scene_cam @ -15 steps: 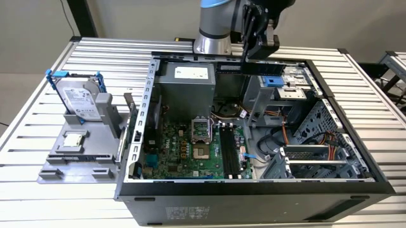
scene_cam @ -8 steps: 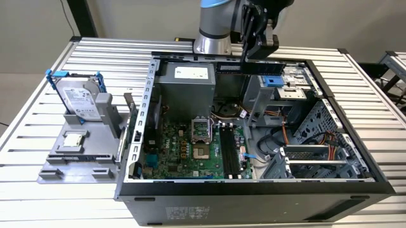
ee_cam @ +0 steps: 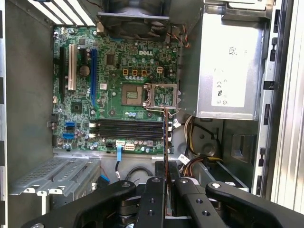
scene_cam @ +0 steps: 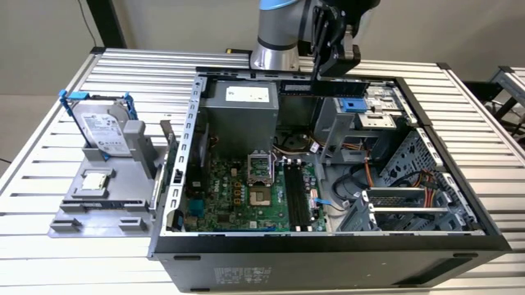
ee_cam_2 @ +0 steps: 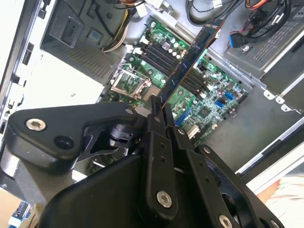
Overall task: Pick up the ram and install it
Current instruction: 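Insert the ram into the slot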
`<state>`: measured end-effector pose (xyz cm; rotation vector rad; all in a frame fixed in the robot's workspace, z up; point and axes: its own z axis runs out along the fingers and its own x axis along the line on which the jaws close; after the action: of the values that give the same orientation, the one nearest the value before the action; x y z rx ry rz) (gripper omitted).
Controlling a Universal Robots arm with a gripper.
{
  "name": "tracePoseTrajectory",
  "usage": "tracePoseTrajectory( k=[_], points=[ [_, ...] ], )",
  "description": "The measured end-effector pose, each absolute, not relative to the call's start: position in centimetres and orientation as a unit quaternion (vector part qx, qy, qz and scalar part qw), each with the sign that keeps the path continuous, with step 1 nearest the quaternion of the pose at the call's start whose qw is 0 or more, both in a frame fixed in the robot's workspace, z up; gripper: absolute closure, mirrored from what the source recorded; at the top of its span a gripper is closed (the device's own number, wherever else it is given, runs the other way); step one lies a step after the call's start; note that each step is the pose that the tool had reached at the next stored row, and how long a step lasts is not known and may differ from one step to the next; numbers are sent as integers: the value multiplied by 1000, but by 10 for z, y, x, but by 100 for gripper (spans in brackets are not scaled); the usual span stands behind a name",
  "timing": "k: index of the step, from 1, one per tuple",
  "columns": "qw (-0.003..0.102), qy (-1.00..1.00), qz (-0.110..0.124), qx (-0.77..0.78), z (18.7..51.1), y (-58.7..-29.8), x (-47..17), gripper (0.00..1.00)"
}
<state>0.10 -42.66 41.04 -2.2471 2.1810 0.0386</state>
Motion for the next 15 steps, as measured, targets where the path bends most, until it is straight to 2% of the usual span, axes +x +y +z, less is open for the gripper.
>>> tracePoseTrajectory(
  k=[15],
  points=[
    [5,705,12,-709,410,-427,1,100]
  ],
)
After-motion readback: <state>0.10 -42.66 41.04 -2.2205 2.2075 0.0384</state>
